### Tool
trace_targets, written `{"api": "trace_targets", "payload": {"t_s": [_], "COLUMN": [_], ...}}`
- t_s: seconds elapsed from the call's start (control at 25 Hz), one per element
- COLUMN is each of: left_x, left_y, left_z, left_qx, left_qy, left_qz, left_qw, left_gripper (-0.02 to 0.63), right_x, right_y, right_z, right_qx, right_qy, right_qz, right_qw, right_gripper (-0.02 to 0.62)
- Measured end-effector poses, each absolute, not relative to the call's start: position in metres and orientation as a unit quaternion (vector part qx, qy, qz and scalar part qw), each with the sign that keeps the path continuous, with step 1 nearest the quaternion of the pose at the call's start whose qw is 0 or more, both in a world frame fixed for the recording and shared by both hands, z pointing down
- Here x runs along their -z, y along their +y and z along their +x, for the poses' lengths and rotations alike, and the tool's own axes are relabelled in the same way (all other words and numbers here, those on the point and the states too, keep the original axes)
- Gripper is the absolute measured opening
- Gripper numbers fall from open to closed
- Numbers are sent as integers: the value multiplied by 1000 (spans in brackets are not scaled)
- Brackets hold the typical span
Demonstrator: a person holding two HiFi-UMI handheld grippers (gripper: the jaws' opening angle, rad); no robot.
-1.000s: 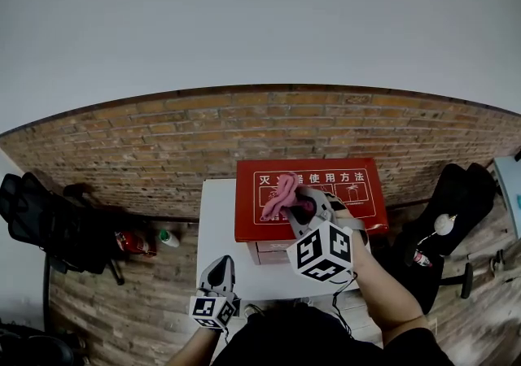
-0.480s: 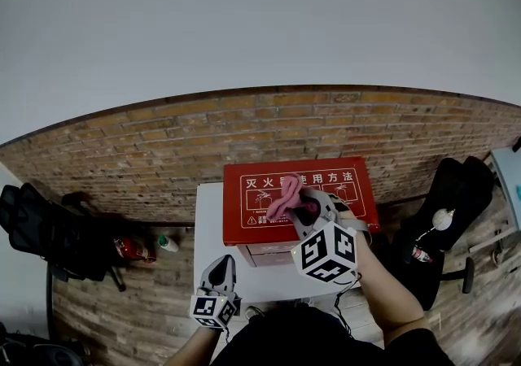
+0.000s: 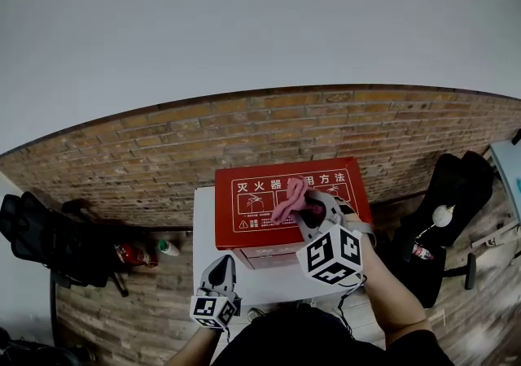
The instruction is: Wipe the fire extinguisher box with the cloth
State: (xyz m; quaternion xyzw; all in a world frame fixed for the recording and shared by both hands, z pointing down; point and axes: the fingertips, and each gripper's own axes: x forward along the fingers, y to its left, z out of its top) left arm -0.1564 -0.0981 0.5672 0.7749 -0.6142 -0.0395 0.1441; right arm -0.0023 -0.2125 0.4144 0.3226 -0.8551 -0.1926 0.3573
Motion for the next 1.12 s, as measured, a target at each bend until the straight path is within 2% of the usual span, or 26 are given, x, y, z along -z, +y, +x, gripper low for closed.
{"api": "trace_targets", "payload": {"t_s": [1.12], "left_x": [-569], "left_y": [-104], "left_z": [-149], "left_qx": [42], "left_qy": [-624], "left_qz": [767], "left_qw": [144], "left_gripper": [17], "right_x": [-414], "right_y": [-225], "right_z": [82], "right_qx": [158], "right_qy": [-836], "right_qz": [380], "right_qw": [363], "right_gripper": [84]}}
